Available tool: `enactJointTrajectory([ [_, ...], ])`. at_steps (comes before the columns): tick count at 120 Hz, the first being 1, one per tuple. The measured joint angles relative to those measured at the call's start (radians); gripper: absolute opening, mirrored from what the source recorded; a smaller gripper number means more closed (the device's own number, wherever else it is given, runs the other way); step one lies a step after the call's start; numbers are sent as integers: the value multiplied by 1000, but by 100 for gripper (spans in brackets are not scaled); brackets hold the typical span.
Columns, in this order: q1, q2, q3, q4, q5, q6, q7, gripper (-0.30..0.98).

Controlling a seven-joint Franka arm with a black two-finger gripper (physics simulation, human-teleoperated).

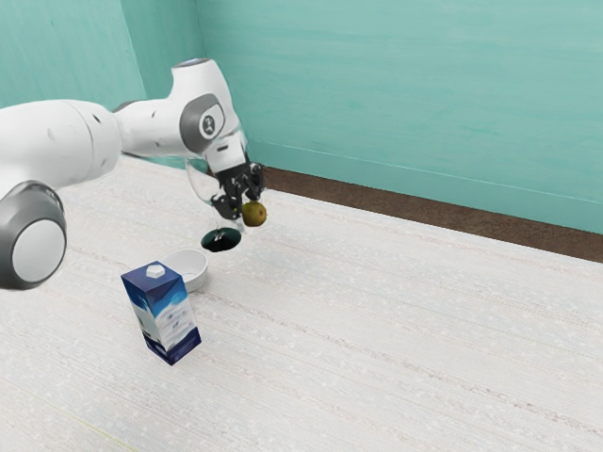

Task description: Place the pear in the bowl.

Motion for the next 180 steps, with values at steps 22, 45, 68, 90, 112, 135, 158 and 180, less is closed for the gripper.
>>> enactJointTrajectory([
  [22, 97, -23, 0, -71, 37, 2, 6, 19],
  [45, 138, -112, 1, -237, 59, 1, 8, 22],
  [68, 162, -58, 1, -232, 99, 24, 9, 23],
  [90, 165, -21, 1, -209, 108, 45, 8, 41],
  [112, 158, -74, 1, -230, 109, 49, 1, 57],
  [135, 42, -381, 5, -353, 118, -69, -108, 64],
  [158, -101, -503, 1, -220, 207, -243, -262, 67],
  [180, -130, -506, 3, -169, 238, -322, -390, 68],
])
